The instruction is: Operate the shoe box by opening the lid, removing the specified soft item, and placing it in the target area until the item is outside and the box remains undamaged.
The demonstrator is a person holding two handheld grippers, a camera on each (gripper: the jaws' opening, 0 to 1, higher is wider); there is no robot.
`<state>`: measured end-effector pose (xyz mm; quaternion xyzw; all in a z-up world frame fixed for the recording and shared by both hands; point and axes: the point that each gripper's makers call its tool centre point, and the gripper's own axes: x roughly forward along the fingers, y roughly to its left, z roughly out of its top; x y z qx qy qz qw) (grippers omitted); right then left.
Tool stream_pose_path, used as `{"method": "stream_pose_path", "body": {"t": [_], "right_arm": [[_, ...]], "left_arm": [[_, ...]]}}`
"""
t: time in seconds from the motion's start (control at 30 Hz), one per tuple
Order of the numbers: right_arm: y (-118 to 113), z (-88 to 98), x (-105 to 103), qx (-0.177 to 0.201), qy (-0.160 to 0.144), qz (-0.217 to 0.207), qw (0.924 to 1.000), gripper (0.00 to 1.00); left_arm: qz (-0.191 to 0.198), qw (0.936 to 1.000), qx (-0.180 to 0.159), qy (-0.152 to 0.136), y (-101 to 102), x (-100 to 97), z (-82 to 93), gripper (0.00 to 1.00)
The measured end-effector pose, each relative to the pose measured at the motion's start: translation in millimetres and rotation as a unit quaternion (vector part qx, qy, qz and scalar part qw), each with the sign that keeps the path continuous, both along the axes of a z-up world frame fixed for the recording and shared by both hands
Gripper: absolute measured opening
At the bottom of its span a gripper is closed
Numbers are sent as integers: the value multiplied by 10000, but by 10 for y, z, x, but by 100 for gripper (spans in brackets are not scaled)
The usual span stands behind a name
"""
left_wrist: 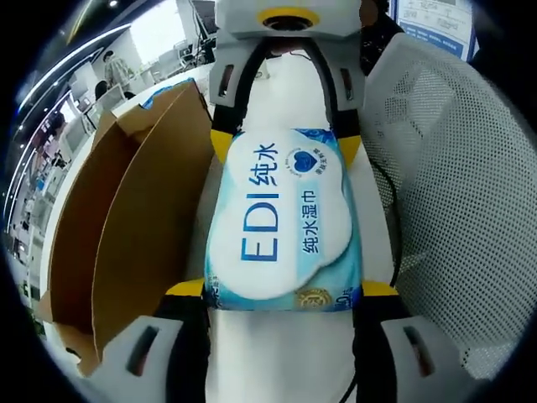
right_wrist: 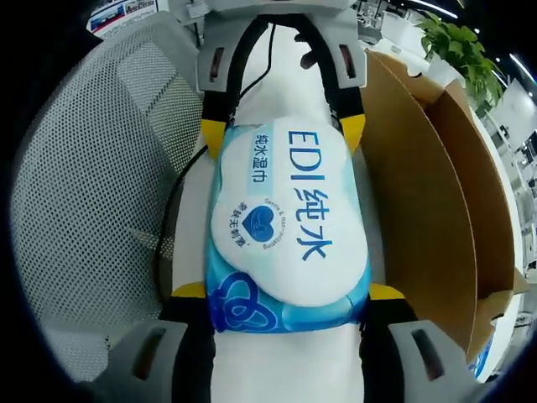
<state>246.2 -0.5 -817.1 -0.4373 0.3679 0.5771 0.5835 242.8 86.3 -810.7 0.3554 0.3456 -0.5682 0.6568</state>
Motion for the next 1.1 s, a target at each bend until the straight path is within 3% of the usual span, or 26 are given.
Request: {"method": "stream_pose_path", "body": {"t": [0.3, 0.5, 0.63, 0.73, 0.83, 0.97, 1.0, 1.03, 1.1], "right_arm": [[-121, 177, -2, -47, 70, -393, 9992, 63], [-134, 303, 53, 81, 67, -808, 9967, 68], [-40, 419, 36, 237, -2, -812, 9964, 70], [81, 506, 4, 276, -198, -490, 9982, 70], [171, 525, -48, 223, -191, -388, 9988, 70], [153, 522, 9, -134, -297, -621, 9975, 69], [116, 520, 6, -288, -276, -748, 9964, 69], [149, 523, 1, -224, -261, -750, 9966, 70], [160, 543, -18, -155, -247, -761, 9967, 71]], "left_arm": [[58, 9997, -215, -86, 44, 1, 148, 68], [35, 9993, -308, -200, 108, -44, 246, 71], [455, 9970, -591, -201, 135, -30, 383, 74], [744, 9936, -827, -220, 145, -30, 508, 76], [1082, 9882, -1047, -283, 225, -85, 659, 77], [1283, 9853, -1074, -357, 332, -185, 785, 71], [1494, 9804, -1226, -386, 345, -188, 851, 70], [1722, 9737, -1452, -331, 350, -210, 926, 72], [1902, 9671, -1645, -392, 369, -208, 1011, 77]]}}
